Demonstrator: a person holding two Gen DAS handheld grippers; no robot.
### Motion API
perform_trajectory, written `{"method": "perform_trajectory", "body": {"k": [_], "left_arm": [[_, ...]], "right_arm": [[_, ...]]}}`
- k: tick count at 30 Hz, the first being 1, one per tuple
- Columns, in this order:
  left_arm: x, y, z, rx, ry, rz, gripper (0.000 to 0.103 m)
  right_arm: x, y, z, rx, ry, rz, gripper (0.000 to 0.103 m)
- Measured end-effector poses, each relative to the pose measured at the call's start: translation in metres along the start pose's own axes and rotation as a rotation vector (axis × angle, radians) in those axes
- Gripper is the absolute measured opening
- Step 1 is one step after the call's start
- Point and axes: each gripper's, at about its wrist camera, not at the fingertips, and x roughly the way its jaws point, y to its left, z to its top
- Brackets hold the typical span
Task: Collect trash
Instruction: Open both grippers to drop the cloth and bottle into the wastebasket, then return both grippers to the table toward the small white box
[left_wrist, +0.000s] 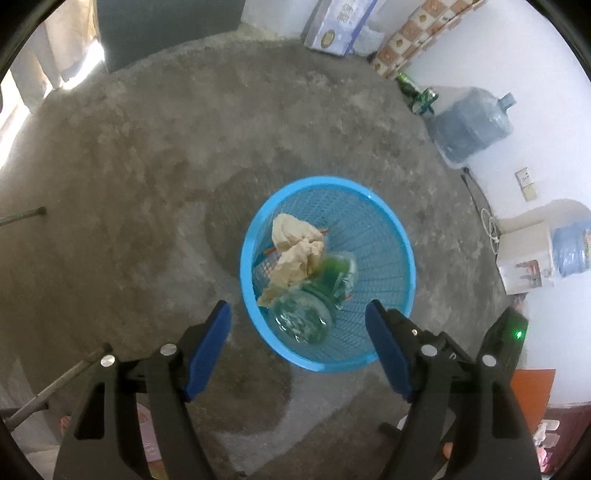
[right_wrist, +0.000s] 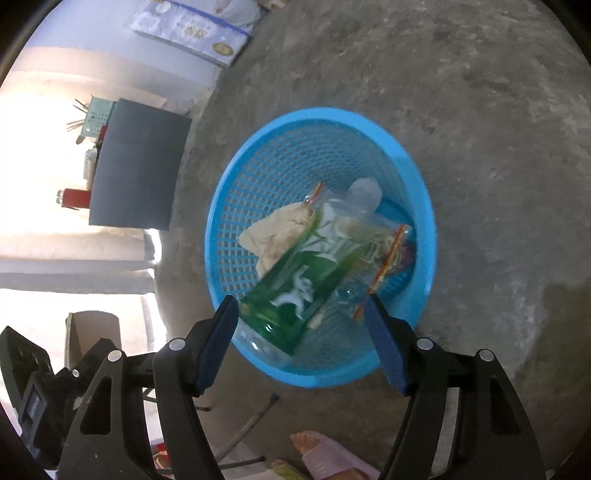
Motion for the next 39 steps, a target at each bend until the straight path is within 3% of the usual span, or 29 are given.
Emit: {"method": "perform_trajectory", "body": {"k": [9, 11, 17, 20, 26, 30, 34, 39], "left_arm": [[-0.086, -0.016, -0.037, 0.126, -0.104, -0.058, 0.073], [-0.105, -0.018, -0.051, 0.149, -0.133, -0.063, 0.073], [-0.165, -0.004, -0.099, 0.184, -0.220, -0.089, 0.073], [-0.193, 0.013, -0.121, 0.184, -0.263, -0.066, 0.073], [-0.252, 0.067, -0.159, 0.087, -0.413, 0.007, 0.080], [-0.288, 0.104, -0.185, 0.011, -0.502, 0.045, 0.083], [-0.320, 0.138, -0.214, -0.055, -0.577, 0.117, 0.089], [-0.351, 0.181, -0.245, -0.165, -0.650, 0.200, 0.093]], "right_arm": [[-0.049, -0.004, -0.038, -0.028, -0.043, 0.012, 0.069], [-0.062, -0.002, -0.052, -0.048, -0.046, 0.015, 0.073], [-0.085, 0.012, -0.090, -0.107, -0.034, 0.017, 0.082], [-0.096, 0.025, -0.103, -0.132, -0.031, 0.033, 0.083], [-0.113, 0.074, -0.113, -0.259, -0.054, 0.025, 0.085], [-0.126, 0.119, -0.123, -0.347, -0.081, 0.067, 0.089], [-0.134, 0.163, -0.143, -0.448, -0.099, 0.118, 0.094], [-0.130, 0.214, -0.187, -0.600, -0.050, 0.168, 0.095]]}}
